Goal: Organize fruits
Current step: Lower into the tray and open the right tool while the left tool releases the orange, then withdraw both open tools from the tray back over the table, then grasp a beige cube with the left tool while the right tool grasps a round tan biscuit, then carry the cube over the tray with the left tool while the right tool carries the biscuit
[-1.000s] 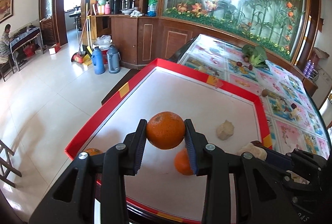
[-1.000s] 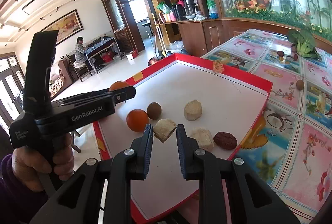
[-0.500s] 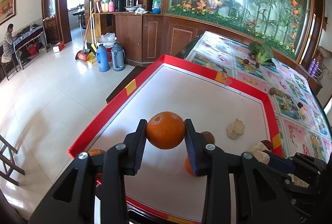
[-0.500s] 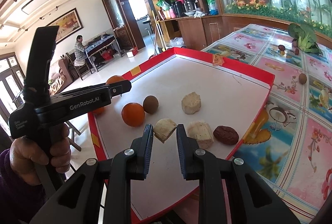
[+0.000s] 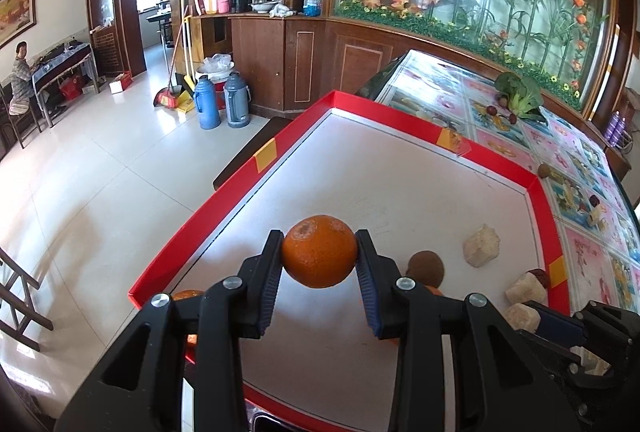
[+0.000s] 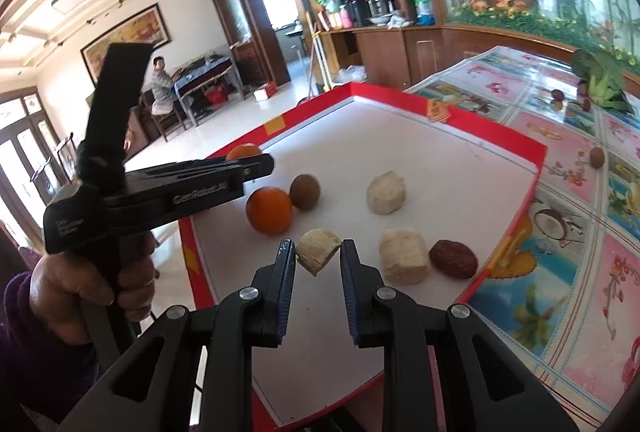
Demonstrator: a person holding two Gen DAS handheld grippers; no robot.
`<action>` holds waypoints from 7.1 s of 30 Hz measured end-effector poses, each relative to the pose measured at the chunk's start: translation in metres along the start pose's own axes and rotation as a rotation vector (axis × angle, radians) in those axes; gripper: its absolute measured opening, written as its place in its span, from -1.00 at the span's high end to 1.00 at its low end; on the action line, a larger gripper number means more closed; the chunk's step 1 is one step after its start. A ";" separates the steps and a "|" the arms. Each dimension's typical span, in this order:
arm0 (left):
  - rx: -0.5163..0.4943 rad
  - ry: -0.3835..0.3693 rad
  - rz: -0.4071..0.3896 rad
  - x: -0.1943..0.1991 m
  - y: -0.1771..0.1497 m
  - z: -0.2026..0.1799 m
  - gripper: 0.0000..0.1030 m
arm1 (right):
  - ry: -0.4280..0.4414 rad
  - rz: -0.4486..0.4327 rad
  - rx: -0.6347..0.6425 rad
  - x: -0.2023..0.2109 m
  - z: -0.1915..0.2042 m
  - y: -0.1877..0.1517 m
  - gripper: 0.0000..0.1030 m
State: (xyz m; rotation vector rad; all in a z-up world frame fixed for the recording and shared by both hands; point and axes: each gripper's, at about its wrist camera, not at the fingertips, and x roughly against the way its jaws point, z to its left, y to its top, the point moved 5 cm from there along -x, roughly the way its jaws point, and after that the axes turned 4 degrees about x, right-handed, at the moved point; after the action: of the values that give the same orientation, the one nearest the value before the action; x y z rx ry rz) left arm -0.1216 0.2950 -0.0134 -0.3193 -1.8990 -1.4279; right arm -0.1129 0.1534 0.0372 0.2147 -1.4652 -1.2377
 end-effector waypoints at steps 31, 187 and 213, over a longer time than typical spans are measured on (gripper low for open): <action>-0.022 0.039 -0.020 0.018 -0.005 -0.010 -0.42 | 0.016 -0.051 -0.070 0.015 -0.013 0.000 0.39; -0.363 -0.295 0.189 -0.029 -0.041 -0.273 0.46 | -0.434 0.015 -0.219 0.121 -0.231 -0.042 0.56; -0.285 -0.227 -0.034 0.019 0.002 -0.224 0.46 | -0.348 -0.176 -0.313 0.110 -0.197 0.003 0.57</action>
State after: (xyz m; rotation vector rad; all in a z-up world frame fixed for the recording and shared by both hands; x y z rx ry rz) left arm -0.0444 0.0880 0.0282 -0.6101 -1.8818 -1.7513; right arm 0.0111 -0.0332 0.0662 -0.0903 -1.5427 -1.6921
